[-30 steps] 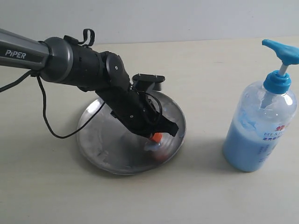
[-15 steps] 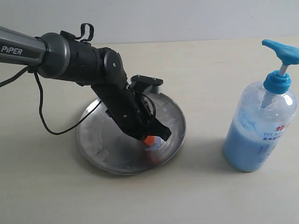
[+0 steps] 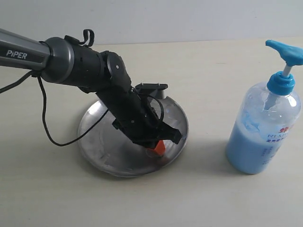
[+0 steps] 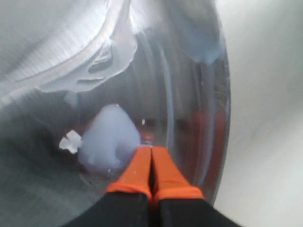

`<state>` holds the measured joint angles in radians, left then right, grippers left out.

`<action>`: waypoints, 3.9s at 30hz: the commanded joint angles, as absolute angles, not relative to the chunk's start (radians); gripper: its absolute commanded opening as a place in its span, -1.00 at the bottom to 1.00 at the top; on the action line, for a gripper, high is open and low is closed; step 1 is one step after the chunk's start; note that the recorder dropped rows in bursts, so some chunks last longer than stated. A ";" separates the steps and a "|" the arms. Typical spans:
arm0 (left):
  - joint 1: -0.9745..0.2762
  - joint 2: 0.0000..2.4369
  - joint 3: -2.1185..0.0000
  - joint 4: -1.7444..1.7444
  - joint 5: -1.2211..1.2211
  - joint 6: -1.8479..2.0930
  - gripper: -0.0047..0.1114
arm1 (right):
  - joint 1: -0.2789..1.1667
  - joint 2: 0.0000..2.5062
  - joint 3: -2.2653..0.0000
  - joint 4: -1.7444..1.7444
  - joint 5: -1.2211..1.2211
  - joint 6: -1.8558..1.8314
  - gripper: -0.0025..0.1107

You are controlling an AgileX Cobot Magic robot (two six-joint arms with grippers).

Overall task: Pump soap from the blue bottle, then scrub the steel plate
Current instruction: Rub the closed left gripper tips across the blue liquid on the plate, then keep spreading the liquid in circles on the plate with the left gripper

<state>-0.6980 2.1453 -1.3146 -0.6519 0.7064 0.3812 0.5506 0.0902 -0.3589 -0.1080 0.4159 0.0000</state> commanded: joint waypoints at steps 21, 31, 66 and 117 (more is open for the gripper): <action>-0.676 2.157 -1.305 -0.423 0.773 0.281 -0.92 | 0.546 0.085 -0.356 -0.117 0.405 -0.008 -0.96; -0.687 2.157 -1.305 -0.581 0.735 0.291 -0.92 | 0.546 0.085 -0.356 -0.117 0.405 -0.008 -0.96; -0.680 2.157 -1.305 -0.527 0.764 0.313 -0.92 | 0.546 0.085 -0.356 -0.135 0.405 -0.008 -0.96; -0.737 2.157 -1.305 -0.542 0.660 0.341 -0.92 | 0.546 0.085 -0.356 -0.135 0.401 -0.008 -0.96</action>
